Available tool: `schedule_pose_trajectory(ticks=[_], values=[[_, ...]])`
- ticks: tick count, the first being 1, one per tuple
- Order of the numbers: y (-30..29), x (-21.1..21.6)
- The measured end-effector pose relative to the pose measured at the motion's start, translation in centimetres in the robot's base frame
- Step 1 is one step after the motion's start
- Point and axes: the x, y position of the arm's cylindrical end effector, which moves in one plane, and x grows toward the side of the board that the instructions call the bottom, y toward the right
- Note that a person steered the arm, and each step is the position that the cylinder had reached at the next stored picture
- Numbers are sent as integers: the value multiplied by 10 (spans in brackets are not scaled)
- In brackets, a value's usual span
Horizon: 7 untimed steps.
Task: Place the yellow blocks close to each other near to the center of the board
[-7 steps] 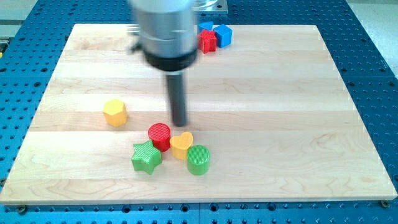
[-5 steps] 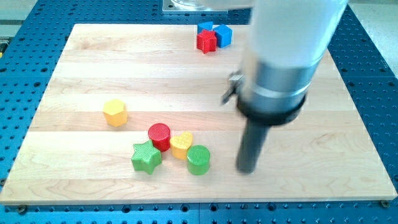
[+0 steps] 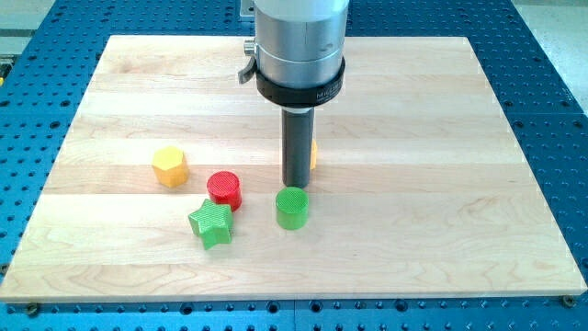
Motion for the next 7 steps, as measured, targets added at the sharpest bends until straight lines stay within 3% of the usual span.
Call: schedule_pose_trajectory(ticks=[1,3,4,6,7], values=[[53,12],[-7,-2],[56,-24],[-135,-12],[-59,1]])
